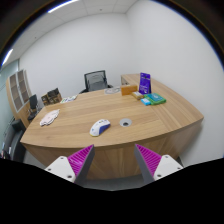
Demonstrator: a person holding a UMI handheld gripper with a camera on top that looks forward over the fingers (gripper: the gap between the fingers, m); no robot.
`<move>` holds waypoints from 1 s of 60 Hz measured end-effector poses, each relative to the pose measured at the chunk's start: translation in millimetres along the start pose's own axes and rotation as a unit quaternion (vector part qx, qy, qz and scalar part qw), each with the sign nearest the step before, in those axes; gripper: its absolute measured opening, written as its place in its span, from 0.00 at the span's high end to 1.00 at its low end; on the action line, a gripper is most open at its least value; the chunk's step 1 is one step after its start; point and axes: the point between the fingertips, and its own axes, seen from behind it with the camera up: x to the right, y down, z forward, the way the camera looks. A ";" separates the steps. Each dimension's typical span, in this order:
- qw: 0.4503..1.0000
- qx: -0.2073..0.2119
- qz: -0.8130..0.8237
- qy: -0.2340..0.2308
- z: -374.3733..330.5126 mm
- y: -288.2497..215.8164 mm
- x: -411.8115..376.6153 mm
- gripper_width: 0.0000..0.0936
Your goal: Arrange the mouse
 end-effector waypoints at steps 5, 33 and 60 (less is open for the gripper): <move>1.000 0.020 -0.008 0.003 9.9 -7.9 -19.1 0.11; 0.999 -0.020 -0.024 -0.032 200.9 10.5 -113.7 0.11; 0.988 -0.053 -0.109 -0.094 308.9 -16.4 -124.7 0.12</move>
